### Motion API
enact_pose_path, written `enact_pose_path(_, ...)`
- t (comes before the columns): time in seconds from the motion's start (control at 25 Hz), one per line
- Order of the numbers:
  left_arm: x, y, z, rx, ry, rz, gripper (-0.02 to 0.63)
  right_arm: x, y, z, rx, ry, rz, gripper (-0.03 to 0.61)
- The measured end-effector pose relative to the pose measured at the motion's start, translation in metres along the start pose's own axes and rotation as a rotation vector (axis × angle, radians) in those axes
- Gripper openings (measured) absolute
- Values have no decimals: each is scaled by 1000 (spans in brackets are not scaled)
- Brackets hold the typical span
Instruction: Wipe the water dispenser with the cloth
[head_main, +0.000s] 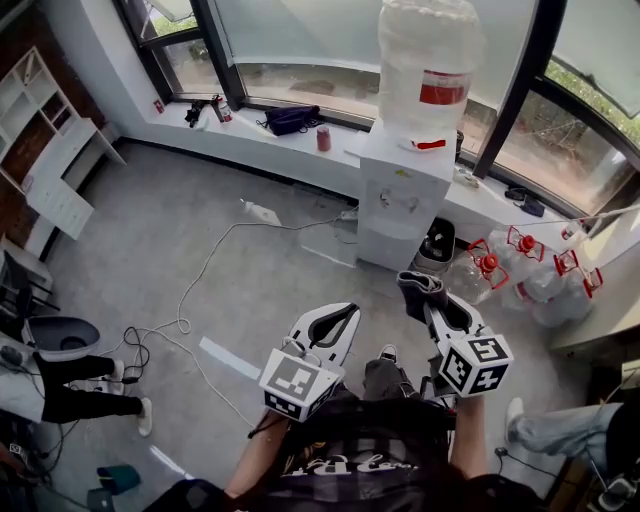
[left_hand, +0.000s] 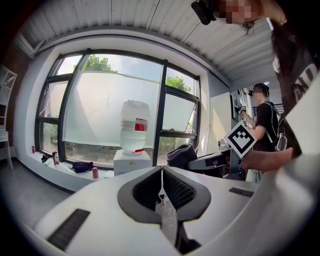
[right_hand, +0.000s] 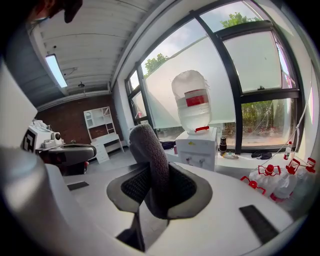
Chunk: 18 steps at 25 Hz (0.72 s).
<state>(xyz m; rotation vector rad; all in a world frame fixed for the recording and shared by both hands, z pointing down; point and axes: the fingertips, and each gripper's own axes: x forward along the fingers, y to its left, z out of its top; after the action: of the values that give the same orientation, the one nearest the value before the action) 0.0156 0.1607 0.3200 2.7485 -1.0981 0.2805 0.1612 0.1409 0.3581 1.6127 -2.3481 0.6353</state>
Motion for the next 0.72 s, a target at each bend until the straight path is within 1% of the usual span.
enact_pose_path(0.36, -11, -14, -6, 22, 12, -46, 20, -15, 4, -8, -15, 0, -32, 104)
enact_pose_path(0.72, -12, -19, -10, 37, 16, -67, 20, -24, -1, -6, -29, -4, -59, 104)
